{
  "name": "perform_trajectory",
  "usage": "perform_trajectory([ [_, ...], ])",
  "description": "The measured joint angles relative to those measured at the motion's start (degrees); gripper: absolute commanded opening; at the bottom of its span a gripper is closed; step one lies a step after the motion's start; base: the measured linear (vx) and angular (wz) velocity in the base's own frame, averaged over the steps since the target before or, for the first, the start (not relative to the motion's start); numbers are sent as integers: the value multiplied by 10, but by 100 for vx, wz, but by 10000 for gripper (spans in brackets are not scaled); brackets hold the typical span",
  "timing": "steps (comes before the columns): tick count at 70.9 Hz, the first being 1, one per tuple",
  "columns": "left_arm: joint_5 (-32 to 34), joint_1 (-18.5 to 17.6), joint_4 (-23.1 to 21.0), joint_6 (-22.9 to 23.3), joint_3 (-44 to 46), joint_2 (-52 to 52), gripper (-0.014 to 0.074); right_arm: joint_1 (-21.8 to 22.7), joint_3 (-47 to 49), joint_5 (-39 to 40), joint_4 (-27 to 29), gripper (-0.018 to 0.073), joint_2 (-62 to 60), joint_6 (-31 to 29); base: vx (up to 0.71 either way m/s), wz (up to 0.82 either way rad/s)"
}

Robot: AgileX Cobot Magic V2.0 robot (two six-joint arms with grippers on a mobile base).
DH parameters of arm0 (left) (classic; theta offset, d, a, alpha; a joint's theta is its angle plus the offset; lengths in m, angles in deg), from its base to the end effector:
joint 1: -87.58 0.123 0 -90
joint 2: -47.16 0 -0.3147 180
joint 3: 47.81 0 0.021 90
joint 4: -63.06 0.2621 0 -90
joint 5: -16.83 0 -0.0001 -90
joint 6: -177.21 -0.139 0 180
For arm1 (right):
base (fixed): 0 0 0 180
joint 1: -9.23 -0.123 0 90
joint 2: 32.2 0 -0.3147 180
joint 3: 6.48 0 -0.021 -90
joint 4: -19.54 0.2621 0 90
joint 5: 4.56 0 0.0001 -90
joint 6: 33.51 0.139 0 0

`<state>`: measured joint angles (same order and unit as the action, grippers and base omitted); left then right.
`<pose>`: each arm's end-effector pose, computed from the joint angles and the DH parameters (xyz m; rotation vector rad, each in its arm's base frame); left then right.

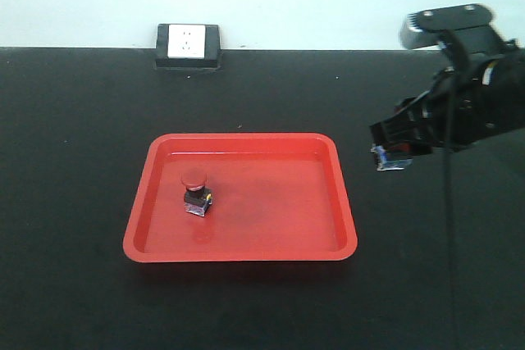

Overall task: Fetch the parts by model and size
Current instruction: 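Lower the yellow button with the right gripper into the tray, then open the right gripper and lift it away from the yellow button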

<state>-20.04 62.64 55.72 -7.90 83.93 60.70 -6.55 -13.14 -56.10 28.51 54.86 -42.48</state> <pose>0.0428 -0.0317 0.3186 0.4189 1.6826 -0.3975 0.3091 0.1050 0.3283 -0.4700 2.4920 0.2411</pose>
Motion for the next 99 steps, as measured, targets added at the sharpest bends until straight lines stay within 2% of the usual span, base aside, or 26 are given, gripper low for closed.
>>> perform_trajectory([
  [11,0,0,0,0,0,0,524,-44,46,-12,1,-5,78,-16,0,0],
  [25,0,0,0,0,0,0,524,-93,115,-36,-6,-1,179,2,0,0],
  [59,0,0,0,0,0,0,524,-105,253,-82,-13,42,370,12,0,0],
  [71,0,0,0,0,0,0,524,-105,272,-86,-14,151,405,25,0,0],
  [88,0,0,0,0,0,0,524,-105,275,-88,-19,448,418,41,0,0],
  [99,0,0,0,0,0,0,524,-105,275,-91,-20,531,409,44,0,0],
])
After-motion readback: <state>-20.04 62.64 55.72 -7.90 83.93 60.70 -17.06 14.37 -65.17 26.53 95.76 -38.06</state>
